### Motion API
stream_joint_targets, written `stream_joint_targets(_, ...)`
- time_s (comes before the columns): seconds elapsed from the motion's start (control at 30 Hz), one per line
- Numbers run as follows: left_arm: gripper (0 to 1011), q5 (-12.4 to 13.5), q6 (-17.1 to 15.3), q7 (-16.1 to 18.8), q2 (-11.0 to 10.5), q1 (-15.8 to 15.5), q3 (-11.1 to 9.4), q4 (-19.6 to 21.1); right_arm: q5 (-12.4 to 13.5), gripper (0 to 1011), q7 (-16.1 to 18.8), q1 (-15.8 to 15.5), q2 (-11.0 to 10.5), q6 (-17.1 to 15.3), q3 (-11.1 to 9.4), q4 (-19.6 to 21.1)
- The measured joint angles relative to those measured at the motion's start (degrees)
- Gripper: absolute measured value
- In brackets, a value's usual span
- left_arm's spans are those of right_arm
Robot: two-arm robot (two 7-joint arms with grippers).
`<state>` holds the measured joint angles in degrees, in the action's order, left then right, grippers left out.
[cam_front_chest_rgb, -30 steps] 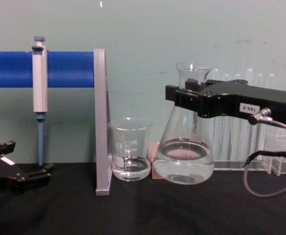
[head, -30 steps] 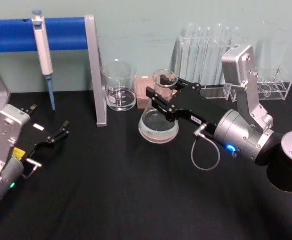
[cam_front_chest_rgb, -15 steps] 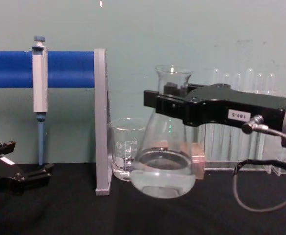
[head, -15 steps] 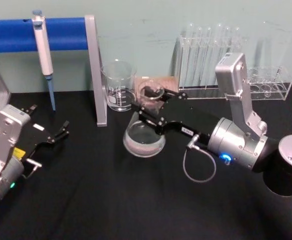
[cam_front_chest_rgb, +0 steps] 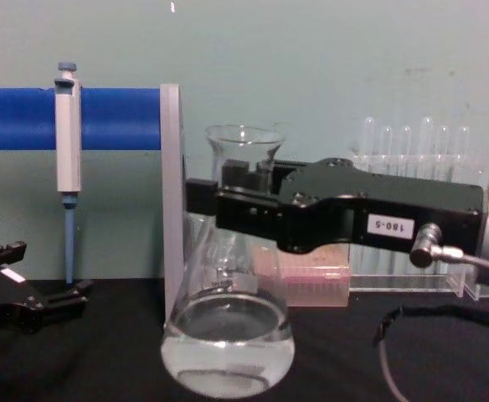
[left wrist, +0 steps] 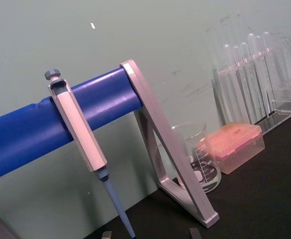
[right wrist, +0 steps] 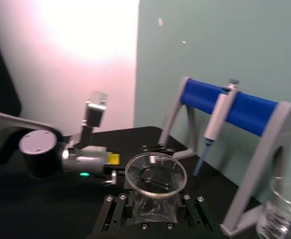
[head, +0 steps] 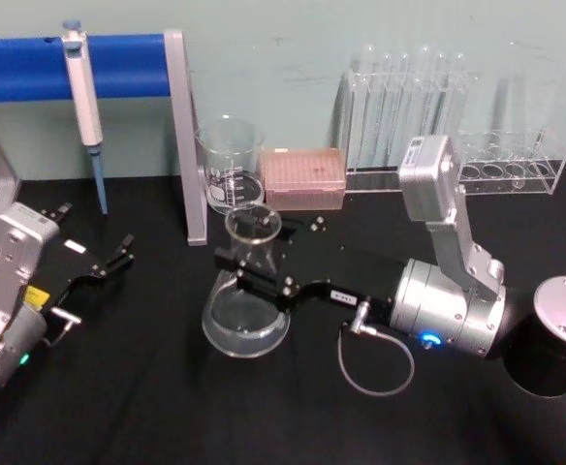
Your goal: Grasp the erlenmeyer flask with one hand, shake it three times, then place it back.
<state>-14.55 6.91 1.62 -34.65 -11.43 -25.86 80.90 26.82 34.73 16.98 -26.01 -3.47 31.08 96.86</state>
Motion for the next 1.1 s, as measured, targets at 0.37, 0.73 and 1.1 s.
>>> stream_joint_targets(0.37, 1001, 0.00, 0.00, 0.00, 0.00, 0.00, 0.00, 0.00, 1.50, 450, 3.09, 0.88, -1.94, 0.96, 2.64, 0.76)
stream_joint_targets(0.73, 1001, 0.00, 0.00, 0.00, 0.00, 0.00, 0.00, 0.00, 2.24, 451, 2.58, 2.06, -2.69, 1.79, 3.84, -0.02)
stream_joint_targets(1.1, 1001, 0.00, 0.00, 0.00, 0.00, 0.00, 0.00, 0.00, -0.03, 450, -4.85, 2.86, -0.26, 1.89, 1.31, -3.55)
